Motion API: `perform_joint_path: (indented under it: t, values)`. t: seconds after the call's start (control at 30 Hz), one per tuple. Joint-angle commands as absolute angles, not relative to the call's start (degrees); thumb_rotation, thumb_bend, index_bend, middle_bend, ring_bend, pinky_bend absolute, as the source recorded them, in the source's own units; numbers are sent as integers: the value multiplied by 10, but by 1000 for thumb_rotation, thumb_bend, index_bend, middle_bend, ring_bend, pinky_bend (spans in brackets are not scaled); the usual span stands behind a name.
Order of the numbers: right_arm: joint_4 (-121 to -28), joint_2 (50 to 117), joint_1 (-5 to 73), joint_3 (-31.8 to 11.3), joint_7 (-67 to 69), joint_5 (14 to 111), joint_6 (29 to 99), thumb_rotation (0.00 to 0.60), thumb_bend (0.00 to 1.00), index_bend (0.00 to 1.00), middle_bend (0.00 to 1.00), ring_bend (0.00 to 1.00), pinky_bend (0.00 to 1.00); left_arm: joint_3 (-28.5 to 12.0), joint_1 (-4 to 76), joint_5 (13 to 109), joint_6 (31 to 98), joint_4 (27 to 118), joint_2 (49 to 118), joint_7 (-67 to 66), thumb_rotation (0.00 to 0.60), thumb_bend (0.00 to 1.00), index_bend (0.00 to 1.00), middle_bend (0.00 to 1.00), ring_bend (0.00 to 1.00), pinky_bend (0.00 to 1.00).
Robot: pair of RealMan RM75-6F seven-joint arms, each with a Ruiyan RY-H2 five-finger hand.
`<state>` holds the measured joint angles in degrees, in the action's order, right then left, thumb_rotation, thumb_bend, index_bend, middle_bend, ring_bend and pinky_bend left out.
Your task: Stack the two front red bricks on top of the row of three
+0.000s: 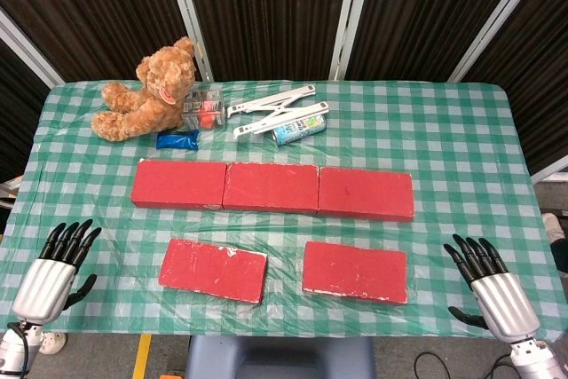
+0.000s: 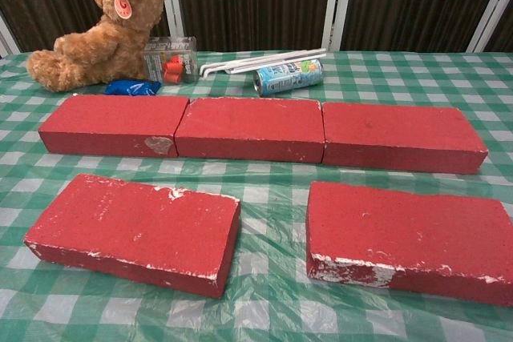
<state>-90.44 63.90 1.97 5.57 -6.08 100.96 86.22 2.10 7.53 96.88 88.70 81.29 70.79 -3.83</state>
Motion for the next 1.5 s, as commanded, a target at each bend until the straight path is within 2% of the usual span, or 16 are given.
perform_joint_path:
  t: [0.03,0.17,0.33,0.43,0.6,0.67,0.77,0.97,1.5]
  values:
    - [-904,638,19,55,-60,1007,863,600,154,0,0,0,0,24,80,977,885,810,708,-24,600,337,0,0,0,3]
    - [-904,645,14,50,-73,1006,875,600,154,0,0,0,0,40,101,1021,881,787,718,54,600,263,0,0,0,5]
    - [-904,647,17,57,-75,1011,863,600,153,0,0,0,0,79,148,1077,827,797,705,131,600,241,0,0,0,5]
    - [-907,644,19,61,-73,1015,859,600,154,0,0,0,0,97,176,1100,787,829,694,140,600,239,0,0,0,0]
    - [-909,641,18,64,-70,1021,861,600,154,0,0,0,0,104,196,1117,758,851,695,123,600,239,0,0,0,0]
    - [-910,639,18,67,-66,1024,862,600,154,0,0,0,0,102,208,1119,734,866,702,101,600,239,0,0,0,0]
    - [-911,632,20,74,-56,1032,859,600,153,0,0,0,0,80,244,1088,655,880,724,55,600,236,0,0,0,0]
    - [-911,628,18,73,-50,1029,863,600,154,0,0,0,0,65,268,1043,600,889,735,23,600,233,0,0,0,0]
    - [-913,629,16,71,-57,1022,860,600,154,0,0,0,0,57,320,992,533,879,736,22,600,232,0,0,0,0]
